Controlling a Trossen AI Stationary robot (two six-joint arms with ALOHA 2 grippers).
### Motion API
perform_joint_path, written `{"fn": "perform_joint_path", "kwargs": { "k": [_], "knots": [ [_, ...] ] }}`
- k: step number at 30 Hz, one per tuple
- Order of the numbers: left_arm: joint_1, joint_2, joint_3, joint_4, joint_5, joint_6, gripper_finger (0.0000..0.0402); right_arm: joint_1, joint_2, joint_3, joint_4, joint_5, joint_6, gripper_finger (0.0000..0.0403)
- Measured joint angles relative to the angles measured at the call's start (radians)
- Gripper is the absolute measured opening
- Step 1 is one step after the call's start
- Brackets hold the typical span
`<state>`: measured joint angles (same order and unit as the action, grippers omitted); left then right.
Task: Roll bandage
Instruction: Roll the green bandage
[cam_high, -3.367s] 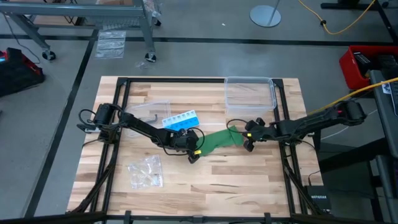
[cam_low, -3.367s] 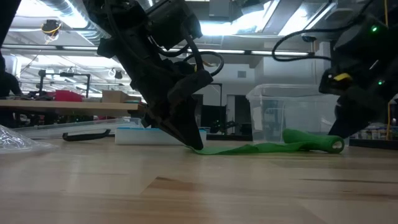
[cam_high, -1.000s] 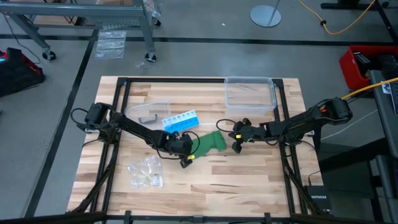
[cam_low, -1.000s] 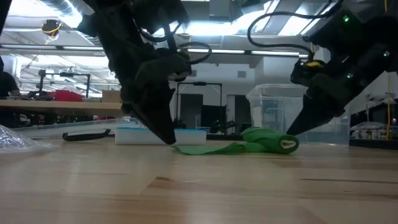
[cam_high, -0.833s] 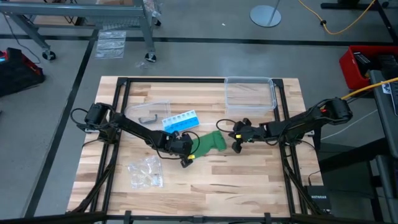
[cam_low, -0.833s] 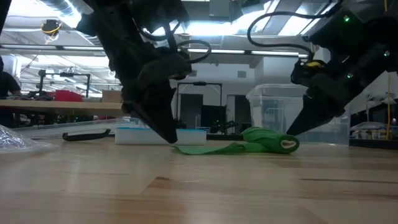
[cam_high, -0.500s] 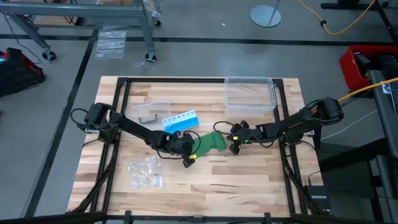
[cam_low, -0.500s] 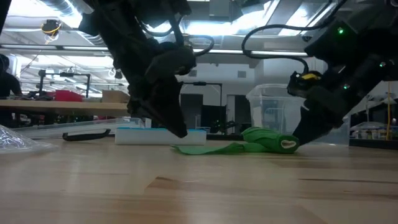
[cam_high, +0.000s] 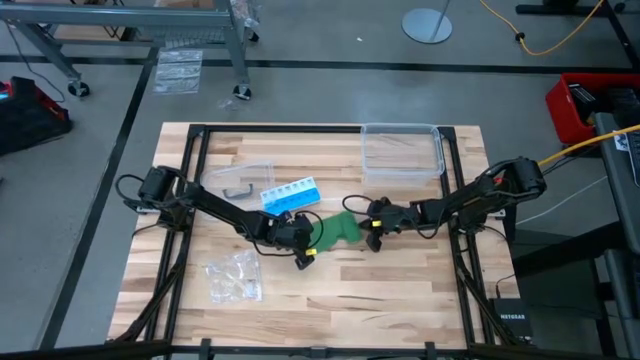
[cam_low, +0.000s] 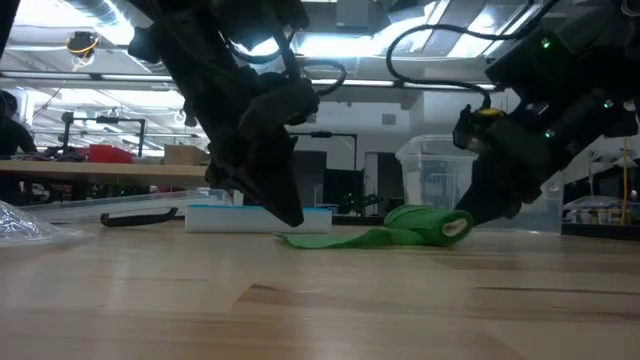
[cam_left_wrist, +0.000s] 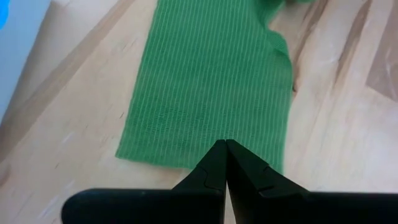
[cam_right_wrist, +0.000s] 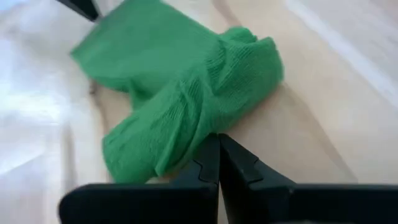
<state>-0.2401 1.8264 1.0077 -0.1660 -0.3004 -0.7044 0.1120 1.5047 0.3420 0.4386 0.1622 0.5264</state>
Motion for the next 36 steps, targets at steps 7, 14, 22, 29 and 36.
{"fn": "perform_joint_path", "kwargs": {
  "k": [7, 14, 22, 29, 36],
  "knots": [
    [0.0, 0.004, 0.0, 0.001, 0.0, -0.002, 0.0, 0.0, 0.0, 0.021, 0.035, -0.042, -0.003, 0.0004],
    [0.0, 0.004, 0.0, -0.002, 0.0, 0.002, 0.0, 0.0, 0.0, 0.098, 0.032, -0.07, -0.058, 0.0004],
    [-0.005, 0.004, 0.0, -0.011, 0.0, 0.004, 0.0, 0.0, 0.0, 0.15, -0.023, -0.07, -0.116, 0.0004],
    [-0.016, 0.004, 0.0, -0.011, 0.0, 0.004, 0.0, 0.0, -0.001, 0.151, -0.058, -0.077, -0.134, 0.0004],
    [-0.015, 0.004, 0.0, -0.012, 0.0, 0.004, 0.0, 0.0, -0.061, 0.151, -0.172, -0.077, -0.191, 0.0004]
  ]
}}
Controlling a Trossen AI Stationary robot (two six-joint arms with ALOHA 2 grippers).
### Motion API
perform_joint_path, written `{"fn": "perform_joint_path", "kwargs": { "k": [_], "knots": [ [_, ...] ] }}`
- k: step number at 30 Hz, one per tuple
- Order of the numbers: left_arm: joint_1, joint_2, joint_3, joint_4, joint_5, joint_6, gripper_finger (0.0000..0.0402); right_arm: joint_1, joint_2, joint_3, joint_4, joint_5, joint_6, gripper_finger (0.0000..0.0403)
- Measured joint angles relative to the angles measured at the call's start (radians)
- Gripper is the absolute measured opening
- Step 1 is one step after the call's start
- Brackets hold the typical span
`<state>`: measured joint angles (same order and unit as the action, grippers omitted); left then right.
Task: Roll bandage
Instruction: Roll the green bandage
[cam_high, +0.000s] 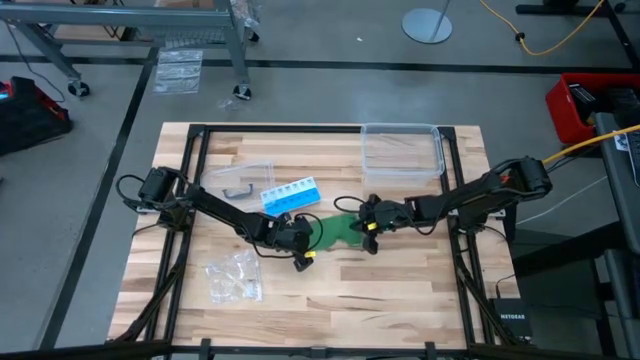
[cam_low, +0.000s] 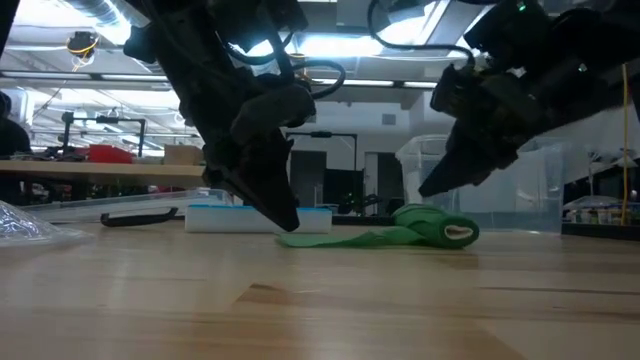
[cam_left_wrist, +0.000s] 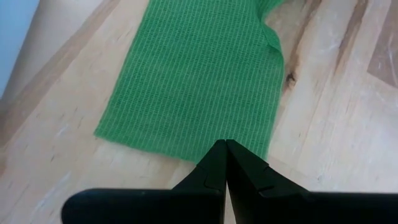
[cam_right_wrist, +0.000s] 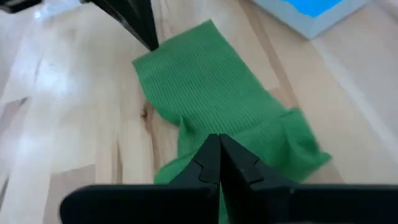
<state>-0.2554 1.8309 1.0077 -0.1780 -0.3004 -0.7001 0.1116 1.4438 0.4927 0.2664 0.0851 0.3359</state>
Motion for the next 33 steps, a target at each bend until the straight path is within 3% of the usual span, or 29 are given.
{"fn": "perform_joint_path", "kwargs": {
  "k": [8, 13, 21, 33],
  "knots": [
    [0.0, 0.0, 0.0, 0.001, 0.0, 0.0, 0.0, 0.0, -0.173, 0.0, -0.243, 0.118, -0.026, 0.0004],
    [0.001, 0.0, 0.0, 0.001, -0.003, 0.0, 0.0, 0.0, -0.189, -0.019, -0.368, 0.166, 0.028, 0.0004],
    [0.001, 0.0, 0.0, 0.003, -0.003, 0.0, 0.0, 0.0, -0.095, -0.11, -0.216, 0.166, 0.1, 0.0004],
    [0.001, 0.0, 0.0, 0.002, -0.003, 0.0, 0.0, 0.0, 0.075, -0.111, 0.052, 0.11, 0.112, 0.0004]
  ]
}}
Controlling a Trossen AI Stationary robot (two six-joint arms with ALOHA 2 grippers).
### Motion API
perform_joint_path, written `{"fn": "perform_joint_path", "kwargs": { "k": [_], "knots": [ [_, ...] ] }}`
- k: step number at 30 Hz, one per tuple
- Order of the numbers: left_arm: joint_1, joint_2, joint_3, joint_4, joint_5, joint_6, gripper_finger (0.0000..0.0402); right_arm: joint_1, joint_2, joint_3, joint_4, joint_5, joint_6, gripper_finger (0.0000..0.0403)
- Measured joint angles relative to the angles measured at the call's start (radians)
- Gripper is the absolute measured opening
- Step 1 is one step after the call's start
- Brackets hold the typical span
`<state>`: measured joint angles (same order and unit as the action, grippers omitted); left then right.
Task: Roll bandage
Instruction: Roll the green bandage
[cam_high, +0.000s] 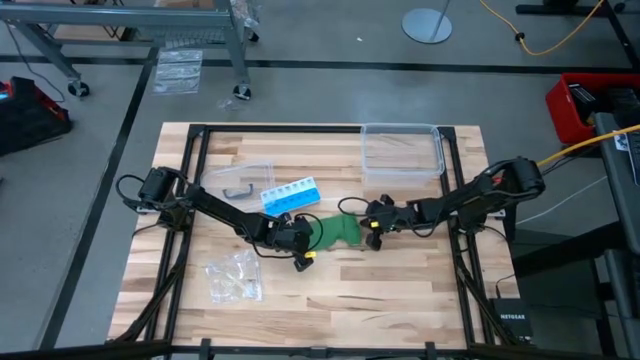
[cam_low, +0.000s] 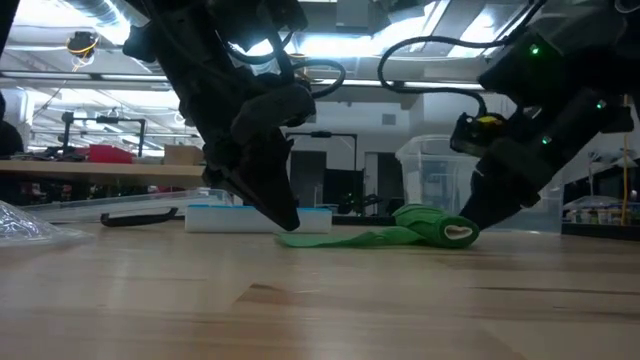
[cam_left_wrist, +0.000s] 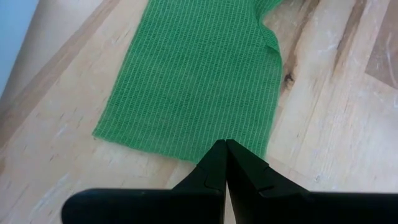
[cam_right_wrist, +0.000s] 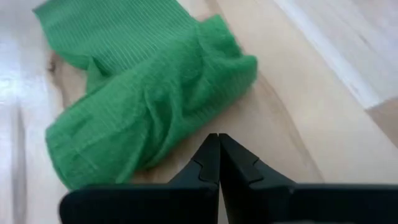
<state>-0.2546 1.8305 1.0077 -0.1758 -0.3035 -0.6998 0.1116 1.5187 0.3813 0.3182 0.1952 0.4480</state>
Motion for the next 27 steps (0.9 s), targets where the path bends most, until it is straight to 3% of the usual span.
{"fn": "perform_joint_path", "kwargs": {
  "k": [9, 15, 27],
  "knots": [
    [0.0, 0.0, 0.0, 0.0, 0.0, 0.0, 0.0, 0.0, 0.002, 0.008, 0.104, -0.097, 0.001, 0.0004],
    [0.0, 0.0, 0.0, 0.0, 0.0, 0.0, 0.0, 0.0, 0.012, 0.064, 0.109, -0.101, -0.024, 0.0004],
    [0.0, -0.001, 0.0, -0.015, 0.0, 0.0, 0.0, -0.001, 0.191, 0.229, 0.117, -0.149, -0.092, 0.0004]
  ]
}}
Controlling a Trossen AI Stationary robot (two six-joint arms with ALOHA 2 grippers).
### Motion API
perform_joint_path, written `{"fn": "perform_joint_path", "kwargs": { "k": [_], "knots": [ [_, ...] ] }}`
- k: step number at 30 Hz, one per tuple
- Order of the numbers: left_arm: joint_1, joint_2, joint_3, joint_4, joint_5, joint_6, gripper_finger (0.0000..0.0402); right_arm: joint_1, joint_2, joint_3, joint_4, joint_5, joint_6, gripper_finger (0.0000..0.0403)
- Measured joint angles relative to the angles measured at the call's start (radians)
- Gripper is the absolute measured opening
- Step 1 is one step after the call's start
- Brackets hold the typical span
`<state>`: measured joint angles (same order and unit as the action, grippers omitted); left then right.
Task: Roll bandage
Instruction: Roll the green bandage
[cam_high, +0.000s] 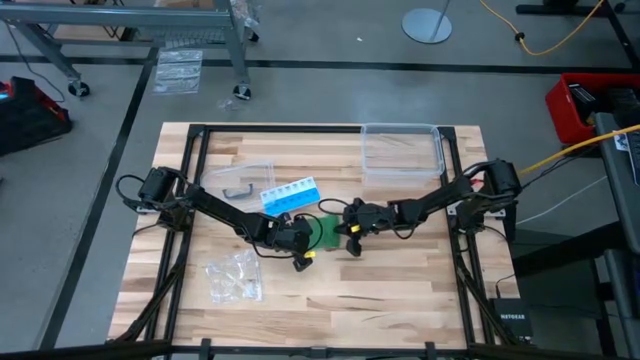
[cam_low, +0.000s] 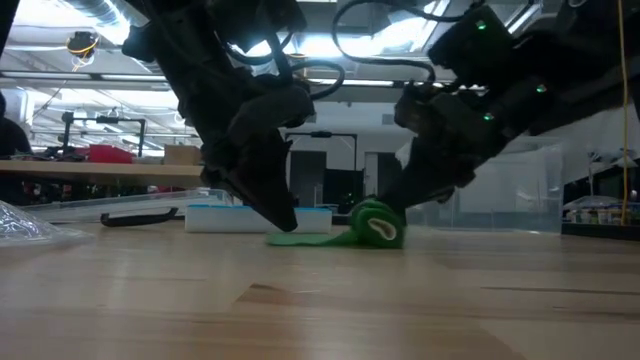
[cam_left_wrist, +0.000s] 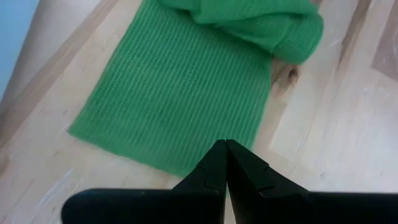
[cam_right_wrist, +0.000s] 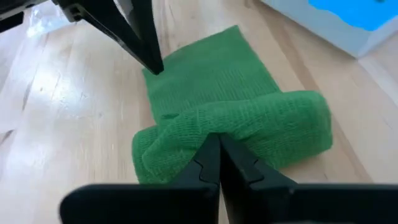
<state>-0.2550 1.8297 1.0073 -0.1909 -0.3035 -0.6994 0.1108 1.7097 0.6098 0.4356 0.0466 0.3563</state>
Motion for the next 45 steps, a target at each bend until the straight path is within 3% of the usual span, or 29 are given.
{"fn": "perform_joint_path", "kwargs": {
  "k": [13, 19, 29, 38, 45],
  "knots": [
    [0.0, -0.001, 0.0, -0.04, 0.0, -0.005, 0.0, 0.001, -0.008, 0.059, -0.023, -0.067, -0.05, 0.0004],
    [0.0, -0.001, 0.0, -0.072, 0.0, -0.012, 0.0, 0.001, -0.09, 0.059, -0.113, -0.062, -0.09, 0.0004],
    [0.0, -0.001, 0.0, -0.064, 0.0, -0.014, 0.0, 0.001, -0.198, 0.052, -0.456, 0.154, -0.127, 0.0004],
    [0.0, -0.001, 0.0, -0.064, 0.0, -0.011, 0.0, 0.001, -0.162, -0.056, -0.295, 0.17, -0.053, 0.0004],
    [0.0, -0.001, 0.0, -0.063, 0.0, -0.011, 0.0, 0.001, -0.09, -0.062, -0.167, 0.142, -0.024, 0.0004]
  ]
}}
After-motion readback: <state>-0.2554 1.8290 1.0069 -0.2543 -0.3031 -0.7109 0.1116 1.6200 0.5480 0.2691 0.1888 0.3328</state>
